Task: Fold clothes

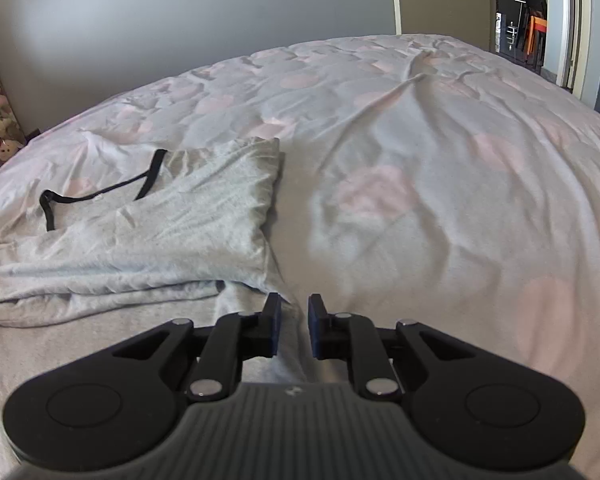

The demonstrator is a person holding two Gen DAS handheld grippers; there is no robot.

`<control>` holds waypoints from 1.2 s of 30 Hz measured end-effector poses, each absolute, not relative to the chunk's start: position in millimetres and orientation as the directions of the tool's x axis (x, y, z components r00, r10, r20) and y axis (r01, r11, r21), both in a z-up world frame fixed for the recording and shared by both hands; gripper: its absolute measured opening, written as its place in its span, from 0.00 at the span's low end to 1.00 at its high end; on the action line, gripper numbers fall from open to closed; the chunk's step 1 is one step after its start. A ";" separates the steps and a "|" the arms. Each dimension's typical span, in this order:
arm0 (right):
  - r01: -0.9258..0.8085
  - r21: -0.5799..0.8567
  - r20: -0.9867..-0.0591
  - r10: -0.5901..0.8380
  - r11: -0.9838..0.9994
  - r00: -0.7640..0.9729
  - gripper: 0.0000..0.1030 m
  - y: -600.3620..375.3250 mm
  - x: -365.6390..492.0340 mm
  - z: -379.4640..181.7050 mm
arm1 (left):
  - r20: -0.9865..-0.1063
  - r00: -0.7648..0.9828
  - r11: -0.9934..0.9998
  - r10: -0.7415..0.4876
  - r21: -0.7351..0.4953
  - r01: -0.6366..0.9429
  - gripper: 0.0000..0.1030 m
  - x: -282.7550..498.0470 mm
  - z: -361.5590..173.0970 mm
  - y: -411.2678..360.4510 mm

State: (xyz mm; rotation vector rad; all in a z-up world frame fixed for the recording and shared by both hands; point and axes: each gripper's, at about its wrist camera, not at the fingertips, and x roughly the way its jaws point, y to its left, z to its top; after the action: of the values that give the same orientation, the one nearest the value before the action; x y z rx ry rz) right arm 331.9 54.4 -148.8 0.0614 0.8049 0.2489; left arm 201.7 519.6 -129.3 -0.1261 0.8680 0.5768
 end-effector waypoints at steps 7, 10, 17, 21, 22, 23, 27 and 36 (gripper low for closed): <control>-0.151 0.113 -0.746 0.184 0.982 0.640 0.12 43.9 330.1 -160.1 | -0.790 0.456 0.824 0.409 0.105 -0.556 0.49 155.5 -157.5 507.2; -0.126 0.079 -0.749 0.142 0.989 0.647 0.13 43.7 323.6 -159.6 | -0.806 0.440 0.782 0.395 0.044 -0.622 0.50 131.9 -156.8 511.4; -0.138 0.030 -0.772 0.111 0.990 0.625 0.27 45.6 294.3 -154.1 | -0.857 0.361 0.746 0.367 0.040 -0.665 0.45 86.5 -151.4 497.1; -0.082 0.115 -0.798 0.142 0.990 0.586 0.32 22.0 262.3 -150.2 | -0.865 0.425 0.723 0.267 -0.112 -0.682 0.45 52.3 -145.5 486.8; -0.063 0.149 -0.805 0.158 0.987 0.572 0.32 14.9 254.7 -150.3 | -0.863 0.444 0.717 0.242 -0.150 -0.681 0.45 46.7 -142.7 484.5; -0.040 0.189 -0.810 0.179 0.981 0.558 0.32 7.3 247.4 -150.4 | -0.856 0.466 0.714 0.225 -0.181 -0.676 0.45 42.6 -138.6 481.6; 0.032 0.288 -0.830 0.233 0.957 0.507 0.33 -15.5 221.0 -150.4 | -0.825 0.539 0.685 0.172 -0.293 -0.667 0.50 26.5 -123.9 470.2; 0.133 0.351 -0.866 0.267 0.927 0.424 0.33 -46.9 175.5 -143.9 | -0.876 0.478 0.598 0.069 -0.347 -0.722 0.52 4.0 -133.6 457.6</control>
State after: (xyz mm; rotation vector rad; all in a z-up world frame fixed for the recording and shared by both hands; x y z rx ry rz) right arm 175.5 -46.9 -143.9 0.3975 1.1384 0.0865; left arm 4.0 457.6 -133.6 -0.7976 0.9584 0.5514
